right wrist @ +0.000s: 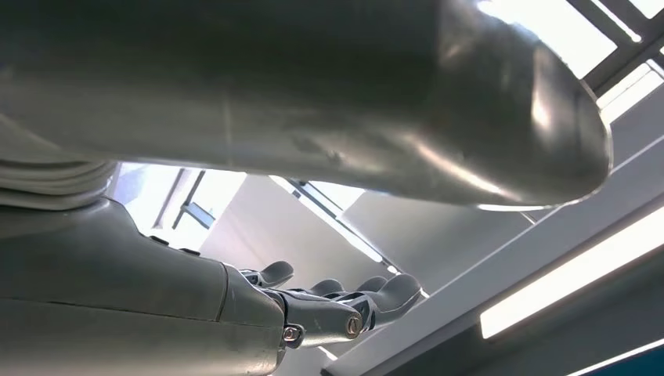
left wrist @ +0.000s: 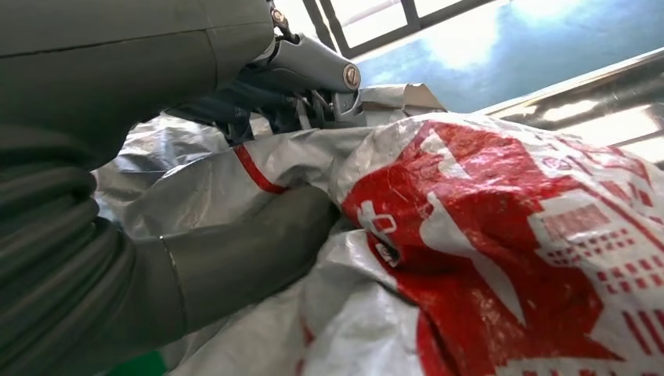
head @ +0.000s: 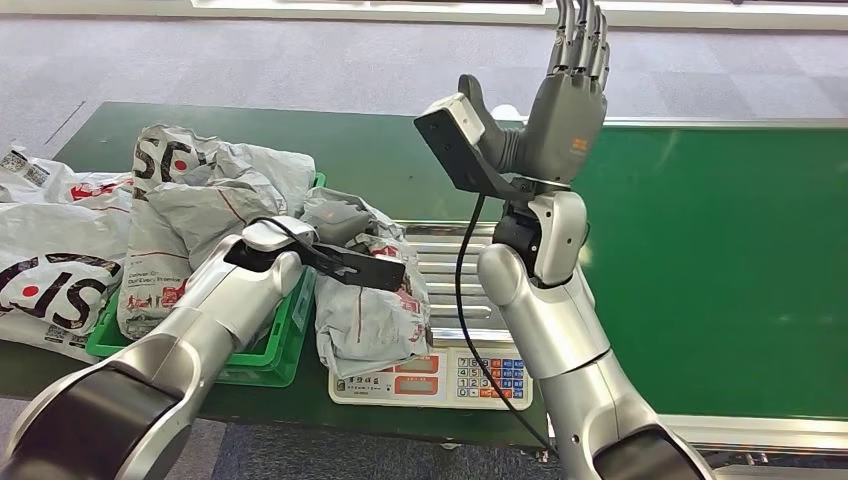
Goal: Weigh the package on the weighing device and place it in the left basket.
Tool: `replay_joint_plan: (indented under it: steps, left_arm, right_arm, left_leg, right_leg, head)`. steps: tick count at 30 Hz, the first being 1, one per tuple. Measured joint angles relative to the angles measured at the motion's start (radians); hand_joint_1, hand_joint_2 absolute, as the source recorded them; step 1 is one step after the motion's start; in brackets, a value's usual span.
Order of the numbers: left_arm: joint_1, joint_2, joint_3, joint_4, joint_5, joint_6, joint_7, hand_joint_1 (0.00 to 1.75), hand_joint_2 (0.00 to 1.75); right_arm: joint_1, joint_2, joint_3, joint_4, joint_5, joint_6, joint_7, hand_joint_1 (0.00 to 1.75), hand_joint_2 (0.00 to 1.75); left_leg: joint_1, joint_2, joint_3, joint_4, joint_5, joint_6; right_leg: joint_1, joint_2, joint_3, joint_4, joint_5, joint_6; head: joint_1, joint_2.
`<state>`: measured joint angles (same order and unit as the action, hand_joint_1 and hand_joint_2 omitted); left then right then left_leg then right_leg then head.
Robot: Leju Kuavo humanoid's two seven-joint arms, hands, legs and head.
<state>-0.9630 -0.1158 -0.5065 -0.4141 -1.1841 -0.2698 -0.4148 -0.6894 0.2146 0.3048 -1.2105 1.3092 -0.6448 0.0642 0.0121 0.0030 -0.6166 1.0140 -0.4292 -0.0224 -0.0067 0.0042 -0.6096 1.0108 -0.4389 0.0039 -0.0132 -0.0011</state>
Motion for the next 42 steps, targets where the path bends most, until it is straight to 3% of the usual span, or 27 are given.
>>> replay_joint_plan:
  steps: [7, 11, 14, 17, 20, 26, 29, 31, 34, 38, 39, 41, 42]
  left_arm:
    - [-0.002, -0.006, -0.005, 0.006, 0.020, 0.034, 0.001, 1.75, 1.75]
    - [-0.004, -0.005, -0.005, -0.011, 0.032, 0.178, 0.046, 1.75, 1.75]
    - [-0.013, 0.004, -0.005, -0.050, 0.005, 0.337, 0.140, 1.75, 1.75]
    - [-0.026, 0.033, 0.000, -0.135, -0.087, 0.523, 0.314, 1.75, 1.75]
    - [-0.045, 0.066, 0.026, -0.227, -0.176, 0.599, 0.410, 1.75, 1.75]
    - [-0.050, 0.098, 0.074, -0.326, -0.257, 0.624, 0.447, 1.75, 1.75]
    - [-0.055, 0.115, 0.105, -0.348, -0.308, 0.627, 0.542, 1.75, 1.75]
    - [-0.062, 0.135, 0.116, -0.350, -0.315, 0.580, 0.619, 1.75, 1.75]
    - [-0.072, 0.168, 0.116, -0.307, -0.316, 0.494, 0.699, 1.75, 1.75]
    - [-0.071, 0.191, 0.116, -0.189, -0.316, 0.461, 0.729, 1.75, 1.75]
    - [-0.070, 0.194, 0.116, -0.161, -0.317, 0.457, 0.736, 1.60, 1.75]
    - [-0.064, 0.197, 0.116, -0.116, -0.317, 0.450, 0.752, 0.96, 1.75]
    - [-0.061, 0.197, 0.116, -0.098, -0.317, 0.446, 0.761, 0.55, 1.75]
  right_arm:
    - [0.026, -0.003, -0.010, -0.019, 0.002, 0.012, 0.009, 0.00, 0.00]
    - [0.045, -0.013, -0.021, -0.053, 0.012, 0.029, 0.020, 0.00, 0.00]
    - [0.070, -0.022, -0.031, -0.090, 0.022, 0.041, 0.025, 0.00, 0.00]
    - [0.099, -0.029, -0.040, -0.129, 0.031, 0.047, 0.027, 0.00, 0.00]
    - [0.117, -0.033, -0.046, -0.150, 0.037, 0.049, 0.026, 0.00, 0.00]
    - [0.124, -0.035, -0.051, -0.161, 0.042, 0.045, 0.025, 0.00, 0.00]
    - [0.125, -0.034, -0.051, -0.160, 0.045, 0.039, 0.022, 0.00, 0.00]
    - [0.125, -0.032, -0.051, -0.158, 0.049, 0.034, 0.017, 0.00, 0.00]
    - [0.124, -0.021, -0.051, -0.151, 0.053, 0.034, 0.012, 0.00, 0.00]
    - [0.116, -0.009, -0.051, -0.143, 0.055, 0.047, 0.012, 0.00, 0.00]
    - [0.115, -0.007, -0.051, -0.141, 0.056, 0.048, 0.012, 0.00, 0.00]
    - [0.112, -0.004, -0.051, -0.138, 0.058, 0.049, 0.012, 0.00, 0.00]
    - [0.112, -0.004, -0.051, -0.136, 0.059, 0.049, 0.012, 0.00, 0.00]
  left_leg:
    - [0.000, 0.000, 0.000, 0.000, 0.000, 0.000]
    - [0.000, 0.000, 0.000, 0.000, 0.000, 0.000]
    - [0.000, -0.001, -0.001, 0.000, 0.000, 0.000]
    - [0.000, 0.000, -0.001, 0.000, 0.000, 0.000]
    - [0.000, 0.000, -0.001, 0.000, 0.000, 0.000]
    - [0.000, -0.001, -0.001, -0.001, 0.001, -0.001]
    - [0.000, 0.000, -0.001, -0.001, 0.001, -0.001]
    - [0.000, 0.000, -0.001, -0.001, 0.001, -0.001]
    - [0.001, 0.000, -0.001, -0.001, 0.001, -0.001]
    - [0.001, -0.001, -0.001, -0.002, 0.002, -0.002]
    - [0.001, -0.001, -0.001, -0.002, 0.002, -0.002]
    - [0.001, -0.001, -0.001, -0.002, 0.002, -0.002]
    - [0.001, -0.001, -0.001, -0.001, 0.002, -0.002]
  right_leg:
    - [0.000, 0.000, 0.000, 0.000, 0.000, 0.000]
    - [0.000, 0.000, 0.000, 0.000, 0.000, 0.000]
    - [0.000, 0.000, 0.000, 0.000, 0.000, 0.000]
    - [0.000, 0.000, -0.001, 0.000, 0.000, 0.000]
    - [0.000, 0.000, -0.001, 0.000, 0.000, 0.000]
    - [0.001, -0.001, 0.000, 0.000, 0.000, 0.000]
    - [0.000, -0.001, 0.000, 0.001, 0.000, 0.000]
    - [0.000, 0.000, -0.001, 0.001, 0.000, 0.000]
    - [0.000, 0.000, -0.001, 0.001, 0.000, 0.000]
    - [0.001, -0.001, -0.001, 0.001, 0.000, -0.001]
    - [0.001, -0.001, -0.001, 0.001, 0.000, -0.001]
    - [0.001, 0.000, -0.001, 0.001, 0.000, -0.001]
    - [0.001, -0.001, -0.001, 0.001, 0.000, -0.001]
  head:
    - [0.000, 0.000]
    - [0.000, 0.000]
    - [0.000, 0.000]
    - [0.000, 0.000]
    - [0.000, 0.000]
    - [0.000, 0.000]
    - [0.000, 0.000]
    - [0.000, 0.000]
    - [0.000, 0.000]
    - [0.000, 0.000]
    - [0.000, 0.000]
    - [0.000, 0.000]
    - [0.000, 0.000]
